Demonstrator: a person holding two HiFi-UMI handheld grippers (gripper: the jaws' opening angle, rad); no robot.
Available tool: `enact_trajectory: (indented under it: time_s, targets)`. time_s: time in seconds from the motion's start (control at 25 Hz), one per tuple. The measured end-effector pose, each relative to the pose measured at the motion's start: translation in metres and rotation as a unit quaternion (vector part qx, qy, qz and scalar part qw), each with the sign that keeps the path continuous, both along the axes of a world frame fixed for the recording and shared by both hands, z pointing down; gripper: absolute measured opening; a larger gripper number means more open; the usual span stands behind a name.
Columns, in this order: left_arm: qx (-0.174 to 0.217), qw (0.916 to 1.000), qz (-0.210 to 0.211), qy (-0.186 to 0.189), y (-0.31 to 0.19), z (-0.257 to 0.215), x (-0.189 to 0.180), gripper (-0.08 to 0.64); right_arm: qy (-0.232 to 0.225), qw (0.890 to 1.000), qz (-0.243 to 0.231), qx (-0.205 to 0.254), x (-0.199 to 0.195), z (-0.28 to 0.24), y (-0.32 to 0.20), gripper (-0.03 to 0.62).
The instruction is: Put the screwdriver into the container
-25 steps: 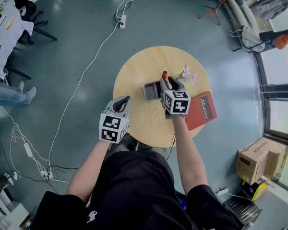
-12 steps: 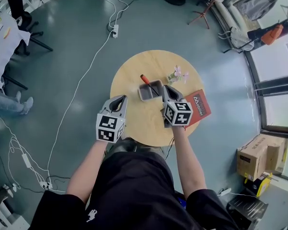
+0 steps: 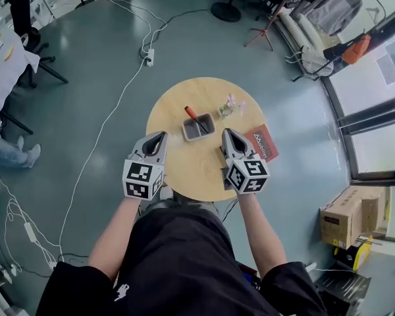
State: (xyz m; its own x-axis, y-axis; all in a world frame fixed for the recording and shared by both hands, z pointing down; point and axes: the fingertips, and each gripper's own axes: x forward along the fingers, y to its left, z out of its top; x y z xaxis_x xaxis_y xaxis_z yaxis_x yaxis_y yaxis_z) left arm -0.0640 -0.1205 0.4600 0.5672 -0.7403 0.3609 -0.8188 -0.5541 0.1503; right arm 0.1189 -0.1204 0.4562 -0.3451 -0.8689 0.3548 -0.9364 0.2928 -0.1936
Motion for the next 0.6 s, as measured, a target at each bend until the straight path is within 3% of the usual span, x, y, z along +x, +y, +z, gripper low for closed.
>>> enact_trajectory:
  time_s: [0.6]
  targets:
    - [0.073, 0.9969, -0.001, 0.029, 0.037, -0.065, 0.004, 0.003, 0.002, 0.997, 0.011, 0.073, 0.005, -0.088, 0.078, 0.002]
